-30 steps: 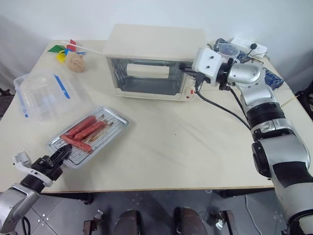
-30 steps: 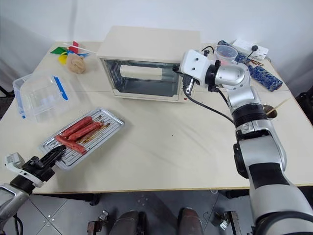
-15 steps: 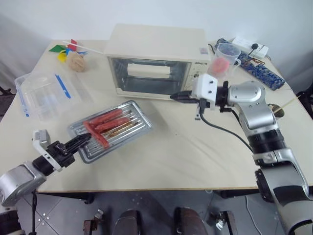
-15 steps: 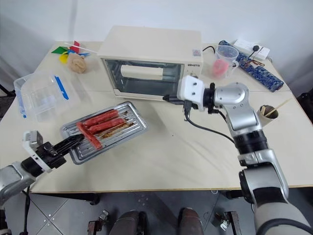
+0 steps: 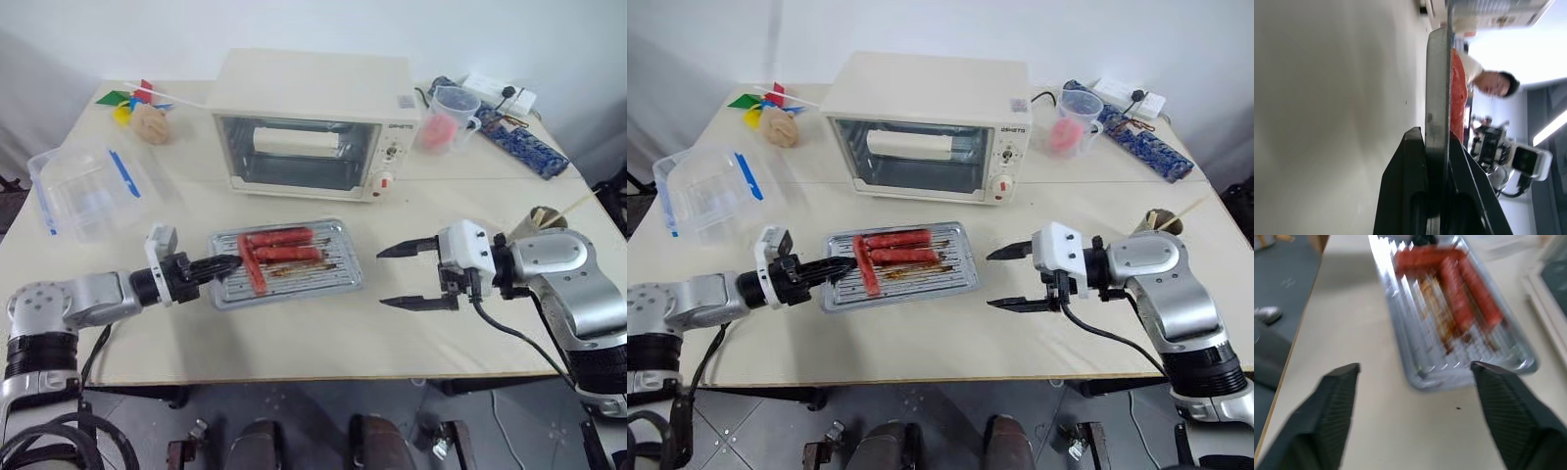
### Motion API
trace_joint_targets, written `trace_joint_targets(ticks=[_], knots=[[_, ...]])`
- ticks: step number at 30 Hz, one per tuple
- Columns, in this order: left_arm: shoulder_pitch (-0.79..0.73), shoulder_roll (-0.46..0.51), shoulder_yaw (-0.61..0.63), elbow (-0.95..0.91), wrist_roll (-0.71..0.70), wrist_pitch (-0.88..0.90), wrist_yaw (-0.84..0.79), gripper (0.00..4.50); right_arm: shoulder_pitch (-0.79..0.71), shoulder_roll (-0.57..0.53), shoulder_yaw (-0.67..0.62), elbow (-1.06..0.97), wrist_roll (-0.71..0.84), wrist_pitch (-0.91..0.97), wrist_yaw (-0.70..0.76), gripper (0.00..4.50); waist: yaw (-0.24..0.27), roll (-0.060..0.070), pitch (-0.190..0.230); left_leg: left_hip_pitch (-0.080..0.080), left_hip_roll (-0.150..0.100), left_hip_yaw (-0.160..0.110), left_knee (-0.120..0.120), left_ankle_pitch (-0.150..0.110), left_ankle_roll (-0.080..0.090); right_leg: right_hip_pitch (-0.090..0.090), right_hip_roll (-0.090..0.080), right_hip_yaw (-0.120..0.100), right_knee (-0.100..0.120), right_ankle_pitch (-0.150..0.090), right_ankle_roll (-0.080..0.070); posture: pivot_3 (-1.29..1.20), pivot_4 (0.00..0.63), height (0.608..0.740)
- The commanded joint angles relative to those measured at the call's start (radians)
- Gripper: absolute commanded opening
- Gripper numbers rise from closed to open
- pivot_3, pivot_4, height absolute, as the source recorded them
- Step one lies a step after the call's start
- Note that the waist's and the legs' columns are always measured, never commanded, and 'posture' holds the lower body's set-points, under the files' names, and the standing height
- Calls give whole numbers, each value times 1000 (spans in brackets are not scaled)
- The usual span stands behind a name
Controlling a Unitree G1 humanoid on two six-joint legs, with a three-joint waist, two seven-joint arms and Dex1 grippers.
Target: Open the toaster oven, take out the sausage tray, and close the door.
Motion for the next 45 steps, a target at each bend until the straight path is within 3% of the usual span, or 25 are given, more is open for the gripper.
trace_joint_targets(ticks=[1, 10, 19, 20, 28, 34, 39, 45], knots=[[-78, -22, -45, 60, 168, 13, -144, 0, 45, -40, -78, -50, 28, 28, -41, 4468, 1, 0, 0, 0, 0, 0, 0, 0, 0, 0, 0, 0, 0, 0, 0, 0, 150, 740], [-233, -133, -150, 212, 551, -61, -435, 0, 150, -65, -183, -117, 54, 97, -142, 4468, 36, 0, 0, 0, 0, 2, 2, 0, 1, 0, 0, 1, -1, 0, 0, 0, 150, 740], [-337, -219, -208, 379, 847, -154, -619, 0, 221, -99, -223, -131, 53, 105, -162, 4468, 70, 1, -1, 0, -1, 2, 8, 2, 3, 5, 0, 1, -2, 0, 0, 0, 150, 740], [-346, -222, -205, 393, 869, -158, -635, 661, 227, -103, -227, -122, 50, 97, -156, 4500, 70, 1, -1, 0, -1, 1, 8, 2, 3, 5, 0, 1, -2, 0, 0, 0, 150, 740], [-397, -189, -170, 457, 1003, -197, -724, 2854, 210, -121, -206, -54, 22, 51, -135, 4500, 58, 1, -1, 0, -1, 1, 8, 2, 4, 4, 0, 1, -1, 0, 0, 0, 150, 740], [-390, -79, -228, 343, 1101, -297, -829, 4479, 174, -124, -171, -19, 5, 26, -112, 4500, 35, 1, -1, 0, 0, 1, 7, 2, 4, 4, 0, 1, 0, 0, 0, 0, 150, 740], [-345, 36, -251, 195, 1169, -508, -981, 4479, 133, -129, -146, 26, -7, 1, -78, 4500, 14, 1, 0, -1, 0, 3, 4, 2, 3, -1, 0, 2, 1, 0, 0, 0, 150, 740], [-143, 50, -56, 16, 1211, -1171, -1043, 4479, 91, -135, -98, 81, -39, -53, -18, 4500, 24, 0, 0, -3, 0, 1, 4, 2, 3, -1, 0, 0, -1, 1, 1, 0, 150, 740]])
